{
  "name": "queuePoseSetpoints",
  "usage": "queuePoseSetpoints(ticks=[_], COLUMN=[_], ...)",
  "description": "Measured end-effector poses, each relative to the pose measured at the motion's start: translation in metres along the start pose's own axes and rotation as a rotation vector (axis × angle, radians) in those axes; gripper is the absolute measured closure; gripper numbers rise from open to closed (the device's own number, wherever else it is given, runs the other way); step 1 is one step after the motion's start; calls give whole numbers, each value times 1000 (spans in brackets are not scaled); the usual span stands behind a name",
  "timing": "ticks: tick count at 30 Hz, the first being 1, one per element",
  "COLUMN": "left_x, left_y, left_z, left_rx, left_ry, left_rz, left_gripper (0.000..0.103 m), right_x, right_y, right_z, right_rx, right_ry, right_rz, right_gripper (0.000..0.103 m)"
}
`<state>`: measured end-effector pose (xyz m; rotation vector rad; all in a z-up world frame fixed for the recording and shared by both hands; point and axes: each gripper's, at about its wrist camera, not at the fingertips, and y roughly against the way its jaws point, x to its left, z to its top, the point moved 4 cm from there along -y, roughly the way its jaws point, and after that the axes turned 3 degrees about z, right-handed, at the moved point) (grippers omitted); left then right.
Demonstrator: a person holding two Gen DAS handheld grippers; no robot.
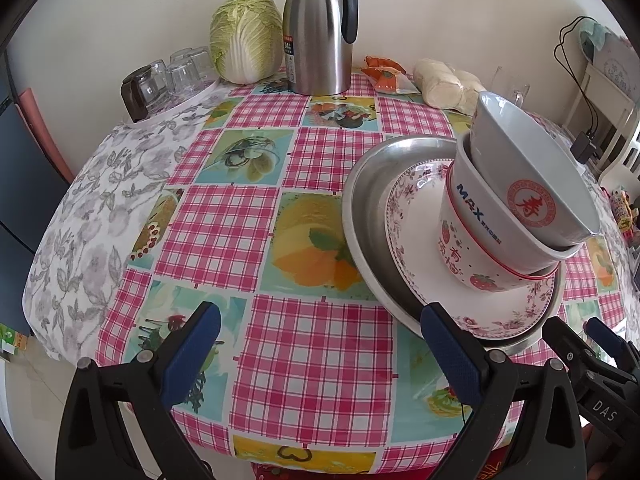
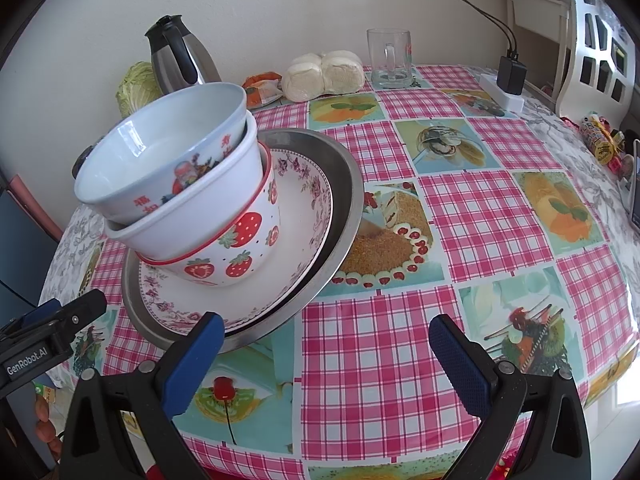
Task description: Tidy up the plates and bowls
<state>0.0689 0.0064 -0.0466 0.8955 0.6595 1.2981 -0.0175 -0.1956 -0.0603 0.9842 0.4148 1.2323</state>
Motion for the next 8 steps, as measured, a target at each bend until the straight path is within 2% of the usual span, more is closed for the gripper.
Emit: queuePoseSetpoints(ticks=[8], left_x=[0], left_y=[1], left_z=[0], left_rx=[-5], left_ry=[12], left_rz=[-14], left_gripper=[3], right_x=[0], right_y=[-1], right_z=[0], right_rx=[1], right_ry=[0], right_rz=[0], right_gripper=[0])
